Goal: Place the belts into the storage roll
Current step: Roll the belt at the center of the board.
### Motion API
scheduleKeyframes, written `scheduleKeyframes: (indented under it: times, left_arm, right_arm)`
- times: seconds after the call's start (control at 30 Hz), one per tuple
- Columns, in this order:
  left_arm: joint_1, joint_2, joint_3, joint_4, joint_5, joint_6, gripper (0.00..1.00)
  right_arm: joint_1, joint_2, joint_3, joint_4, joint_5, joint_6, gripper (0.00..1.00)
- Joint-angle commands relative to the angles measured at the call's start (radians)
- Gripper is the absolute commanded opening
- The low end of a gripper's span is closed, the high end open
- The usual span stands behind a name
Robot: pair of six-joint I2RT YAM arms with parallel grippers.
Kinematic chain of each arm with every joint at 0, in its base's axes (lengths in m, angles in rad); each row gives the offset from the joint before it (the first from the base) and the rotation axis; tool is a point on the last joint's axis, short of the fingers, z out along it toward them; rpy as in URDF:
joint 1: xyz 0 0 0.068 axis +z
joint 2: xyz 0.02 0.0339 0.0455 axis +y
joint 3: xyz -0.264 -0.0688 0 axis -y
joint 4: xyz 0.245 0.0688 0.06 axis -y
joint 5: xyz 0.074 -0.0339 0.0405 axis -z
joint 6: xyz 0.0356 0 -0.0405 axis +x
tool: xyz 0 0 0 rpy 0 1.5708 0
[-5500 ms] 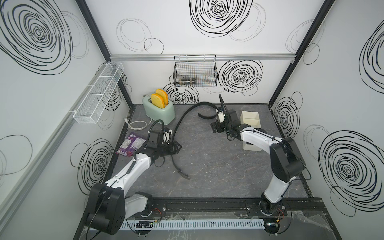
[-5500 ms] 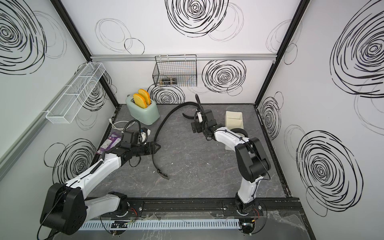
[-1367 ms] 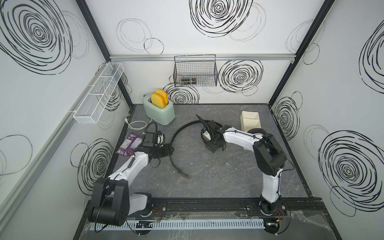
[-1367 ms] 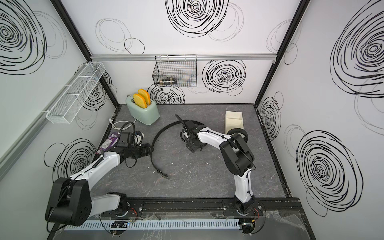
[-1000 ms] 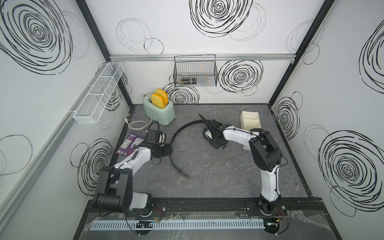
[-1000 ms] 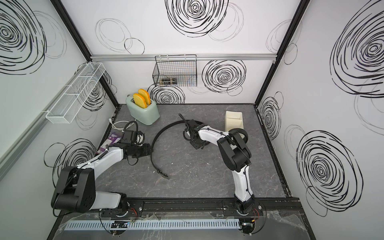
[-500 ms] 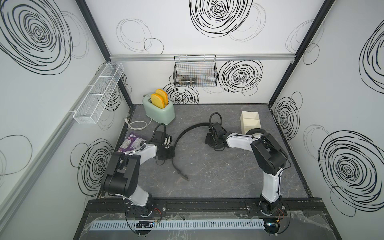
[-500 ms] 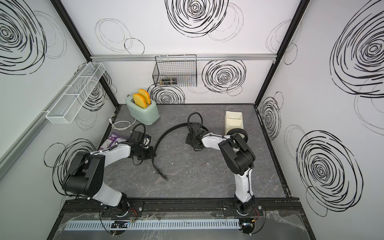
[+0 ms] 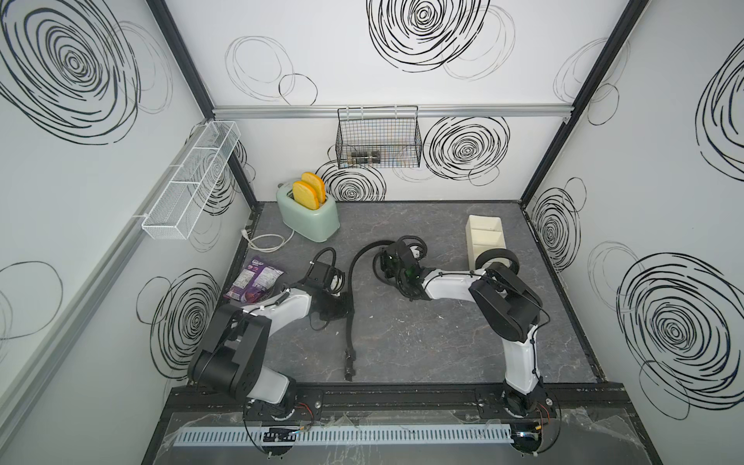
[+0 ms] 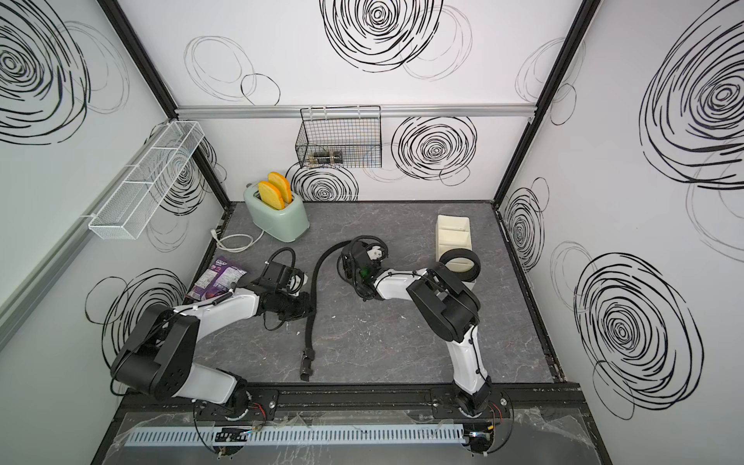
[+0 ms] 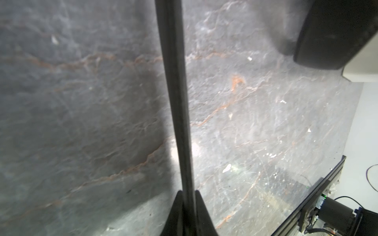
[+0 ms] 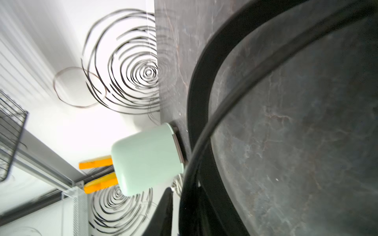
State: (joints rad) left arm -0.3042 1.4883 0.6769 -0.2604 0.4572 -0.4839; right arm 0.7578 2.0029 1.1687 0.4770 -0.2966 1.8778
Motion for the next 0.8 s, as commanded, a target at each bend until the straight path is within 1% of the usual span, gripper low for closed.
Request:
scheduleKeyframes:
  times: [0.0,0.07,0.13,0.17,0.2,0.27,0.3,0.33,0.37,0.4,0.43,0.47,0.5,0.53,0.57,0.6,0.63,0.67,0.7,0.73,0.77]
  left_arm:
    - [-0.014,0.033,0.062,0.048,0.023,-0.024,0.13]
    - [-0.017,0.05,0.074,0.056,0.023,-0.022,0.13]
    - [-0.018,0.065,0.078,0.067,0.02,-0.018,0.13]
    - [-0.019,0.072,0.079,0.069,0.021,-0.016,0.13]
    - [-0.019,0.081,0.082,0.071,0.023,-0.012,0.13]
    - [-0.018,0.09,0.088,0.072,0.026,-0.01,0.13]
    - [-0.019,0.091,0.093,0.072,0.025,-0.008,0.13]
    - [-0.019,0.092,0.097,0.07,0.026,-0.006,0.14]
    - [-0.019,0.092,0.099,0.069,0.025,-0.004,0.14]
    - [-0.019,0.091,0.101,0.067,0.024,-0.004,0.14]
    - [-0.019,0.091,0.102,0.065,0.026,-0.004,0.14]
    - [-0.019,0.091,0.102,0.065,0.026,-0.005,0.14]
    - [-0.018,0.09,0.101,0.063,0.026,-0.005,0.14]
    - [-0.019,0.088,0.099,0.062,0.028,-0.004,0.14]
    - [-0.02,0.086,0.099,0.061,0.027,-0.006,0.14]
    - [-0.023,0.084,0.097,0.061,0.027,-0.007,0.14]
    - [-0.025,0.083,0.096,0.06,0.032,-0.007,0.14]
    - [-0.027,0.084,0.096,0.058,0.035,-0.009,0.14]
    - [-0.029,0.083,0.095,0.058,0.04,-0.01,0.14]
    - [-0.028,0.083,0.093,0.058,0.044,-0.013,0.14]
    - [-0.029,0.081,0.092,0.058,0.046,-0.015,0.14]
  right_arm:
    - [-0.04,-0.057,0.007,-0.079,-0.011,-0.003,0.56]
    - [-0.069,-0.098,-0.006,-0.153,-0.074,-0.116,0.71]
    - [-0.099,-0.127,0.006,-0.238,-0.186,-0.257,0.99]
    - [-0.116,-0.134,0.008,-0.252,-0.251,-0.317,0.98]
    - [-0.129,-0.142,0.016,-0.268,-0.315,-0.422,0.98]
    - [-0.158,-0.14,0.08,-0.384,-0.438,-0.671,0.99]
    - [-0.165,-0.132,0.139,-0.442,-0.51,-0.868,0.97]
    - [-0.166,-0.119,0.233,-0.581,-0.564,-1.148,0.98]
    - [-0.161,-0.108,0.312,-0.736,-0.561,-1.386,0.98]
    - [-0.155,-0.092,0.389,-0.907,-0.517,-1.635,0.98]
    - [-0.148,-0.079,0.44,-1.025,-0.424,-1.855,0.97]
    - [-0.142,-0.073,0.463,-1.078,-0.346,-2.042,0.96]
    - [-0.135,-0.075,0.452,-1.115,-0.283,-2.249,0.95]
    - [-0.132,-0.08,0.422,-1.144,-0.27,-2.497,0.92]
    - [-0.132,-0.09,0.38,-1.134,-0.251,-2.677,0.89]
    - [-0.13,-0.108,0.32,-1.068,-0.195,-2.79,0.87]
    - [-0.13,-0.125,0.263,-0.959,-0.15,-2.833,0.83]
    - [-0.131,-0.137,0.218,-0.879,-0.137,-2.868,0.77]
    - [-0.135,-0.15,0.167,-0.796,-0.14,-2.952,0.75]
    - [-0.137,-0.16,0.128,-0.697,-0.131,-2.964,0.75]
    - [-0.14,-0.165,0.088,-0.591,-0.136,-2.947,0.76]
